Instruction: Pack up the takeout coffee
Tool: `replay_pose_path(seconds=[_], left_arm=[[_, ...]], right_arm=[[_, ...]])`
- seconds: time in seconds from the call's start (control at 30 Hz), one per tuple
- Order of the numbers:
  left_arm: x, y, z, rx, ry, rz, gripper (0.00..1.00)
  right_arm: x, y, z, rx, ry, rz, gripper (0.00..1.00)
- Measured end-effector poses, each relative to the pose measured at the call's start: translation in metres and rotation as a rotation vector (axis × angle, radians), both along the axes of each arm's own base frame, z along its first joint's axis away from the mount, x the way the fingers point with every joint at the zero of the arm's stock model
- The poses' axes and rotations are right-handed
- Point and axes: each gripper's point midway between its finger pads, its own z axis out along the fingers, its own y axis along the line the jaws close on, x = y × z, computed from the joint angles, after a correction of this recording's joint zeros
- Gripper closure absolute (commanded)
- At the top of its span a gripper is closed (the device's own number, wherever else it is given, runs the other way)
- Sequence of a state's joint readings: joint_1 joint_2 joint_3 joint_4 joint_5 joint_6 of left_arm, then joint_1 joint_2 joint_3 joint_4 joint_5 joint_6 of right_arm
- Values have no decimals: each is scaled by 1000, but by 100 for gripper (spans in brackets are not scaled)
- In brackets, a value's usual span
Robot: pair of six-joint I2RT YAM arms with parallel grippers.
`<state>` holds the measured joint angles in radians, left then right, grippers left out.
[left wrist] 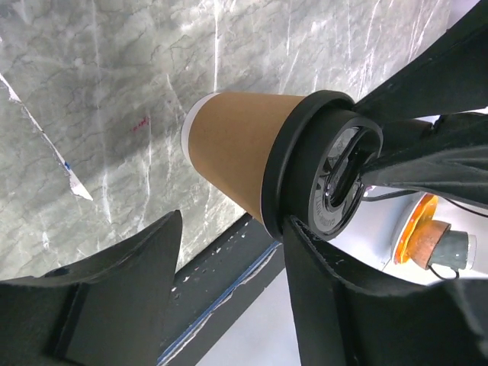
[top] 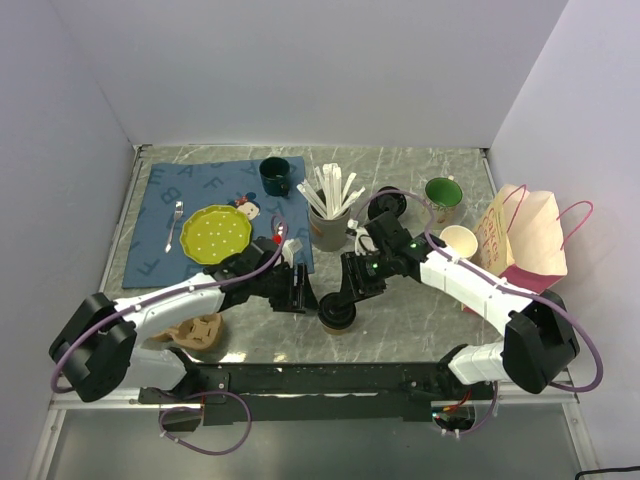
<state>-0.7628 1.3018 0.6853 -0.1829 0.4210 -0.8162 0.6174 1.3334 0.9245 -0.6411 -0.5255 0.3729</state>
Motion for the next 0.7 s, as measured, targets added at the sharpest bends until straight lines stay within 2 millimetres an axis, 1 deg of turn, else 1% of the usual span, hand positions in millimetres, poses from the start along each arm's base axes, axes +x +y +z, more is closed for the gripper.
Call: replay_pose_path(seconds=[0.13, 0.33, 0.43, 0.53, 0.7], left_arm=[[0, -1, -1, -10, -3, 2, 41], [-1, -2, -1, -25, -9, 7, 39], [-1, -3, 0, -25, -20, 10, 37], [0, -3, 0, -21, -28, 14, 34], [-5, 3, 1, -4, -25, 19, 26]], right_arm=[[0, 0, -1, 9, -10, -5, 50], [-1, 0, 2, 27, -17, -21, 39], [-1, -1, 7, 22, -17, -37, 36], [2, -4, 12, 5, -23, -69, 32], [1, -10, 28, 7, -42, -131, 31]])
